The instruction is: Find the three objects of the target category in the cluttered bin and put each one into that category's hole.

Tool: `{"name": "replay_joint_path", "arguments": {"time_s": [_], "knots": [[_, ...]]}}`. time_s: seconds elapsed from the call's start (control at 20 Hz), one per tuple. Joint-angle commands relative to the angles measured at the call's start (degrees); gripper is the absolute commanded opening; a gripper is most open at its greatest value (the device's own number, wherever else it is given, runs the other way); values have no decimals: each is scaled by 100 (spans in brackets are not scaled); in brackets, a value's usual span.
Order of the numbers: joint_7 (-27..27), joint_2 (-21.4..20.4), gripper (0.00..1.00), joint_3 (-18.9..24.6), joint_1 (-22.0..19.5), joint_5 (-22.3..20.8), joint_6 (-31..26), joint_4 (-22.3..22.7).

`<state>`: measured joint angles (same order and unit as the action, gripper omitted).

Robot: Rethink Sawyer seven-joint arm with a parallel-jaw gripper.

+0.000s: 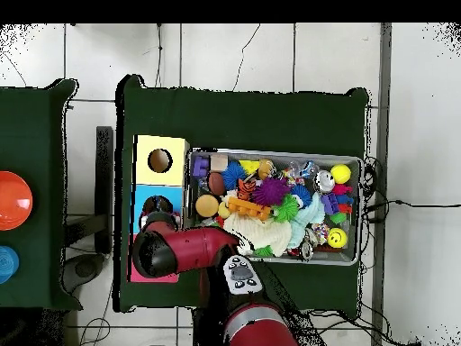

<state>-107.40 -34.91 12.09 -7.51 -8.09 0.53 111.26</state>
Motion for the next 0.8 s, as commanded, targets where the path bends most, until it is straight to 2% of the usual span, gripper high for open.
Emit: {"name": "replay_joint_path", "arguments": {"time_s": [0.05, 0.15, 0.3, 0.35, 0.5, 0.7, 0.8], "knots": [[-332, 694, 0, 19, -181, -383, -8, -286], [-405, 676, 0, -43, -123, -403, 172, -275], [-385, 650, 0, -49, -110, -373, 59, -286], [-392, 637, 100, -77, -87, -347, 20, -287], [-389, 607, 100, -203, 13, -351, 61, -342], [-330, 487, 100, -161, -35, -405, -11, -290], [-358, 435, 100, -118, -68, -308, -250, -190]]}}
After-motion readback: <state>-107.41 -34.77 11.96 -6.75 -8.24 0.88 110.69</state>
